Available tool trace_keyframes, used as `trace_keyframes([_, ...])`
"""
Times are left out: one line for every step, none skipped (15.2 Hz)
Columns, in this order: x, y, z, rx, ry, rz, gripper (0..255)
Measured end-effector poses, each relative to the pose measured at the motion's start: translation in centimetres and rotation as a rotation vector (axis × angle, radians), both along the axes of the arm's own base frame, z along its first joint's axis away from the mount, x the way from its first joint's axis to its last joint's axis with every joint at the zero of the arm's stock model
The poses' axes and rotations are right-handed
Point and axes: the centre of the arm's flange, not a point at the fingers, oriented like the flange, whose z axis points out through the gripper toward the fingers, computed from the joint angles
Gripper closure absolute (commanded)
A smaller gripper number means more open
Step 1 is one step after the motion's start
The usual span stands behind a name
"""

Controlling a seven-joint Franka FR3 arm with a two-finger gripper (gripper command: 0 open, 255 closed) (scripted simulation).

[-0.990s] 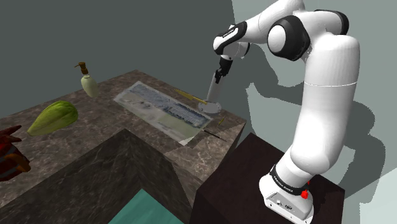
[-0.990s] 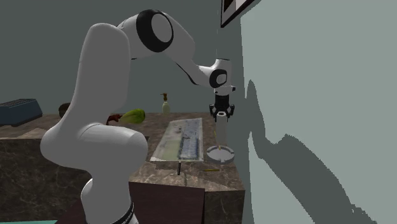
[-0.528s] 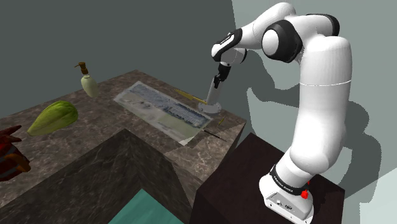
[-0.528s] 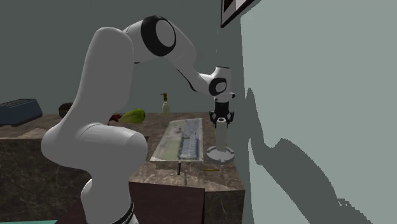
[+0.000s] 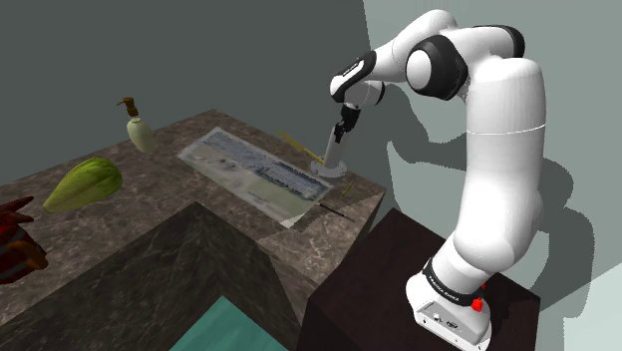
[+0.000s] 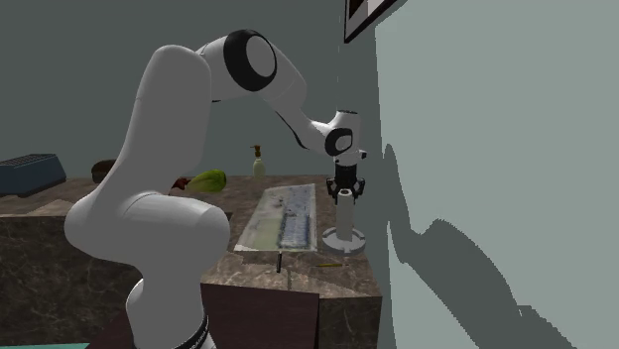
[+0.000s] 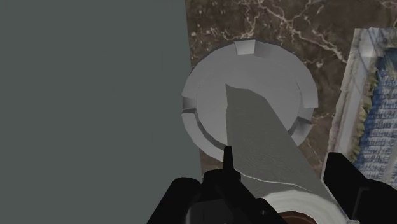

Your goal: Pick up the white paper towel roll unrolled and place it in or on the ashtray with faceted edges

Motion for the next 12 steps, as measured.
trace_keyframes([0.0,0.0,0.0,0.000,0.000,0.000,255])
trace_keyframes([0.0,0.0,0.0,0.000,0.000,0.000,255])
trace_keyframes([0.0,0.0,0.0,0.000,0.000,0.000,0])
trace_keyframes([0.0,0.0,-0.1,0.000,0.000,0.000,0])
trace_keyframes([0.0,0.0,-0.1,0.000,0.000,0.001,0])
trace_keyframes([0.0,0.0,-0.1,0.001,0.001,0.001,0])
trace_keyframes([0.0,0.0,-0.1,0.001,0.001,0.001,0])
trace_keyframes([0.0,0.1,-0.1,0.001,0.001,0.001,0])
trace_keyframes([0.0,0.1,-0.1,0.001,0.001,0.001,0])
trace_keyframes([-0.1,0.1,0.4,0.001,0.001,0.001,0])
trace_keyframes([-0.2,0.3,1.4,0.001,0.001,0.001,0])
trace_keyframes([-0.3,0.3,2.6,0.000,0.000,0.001,0])
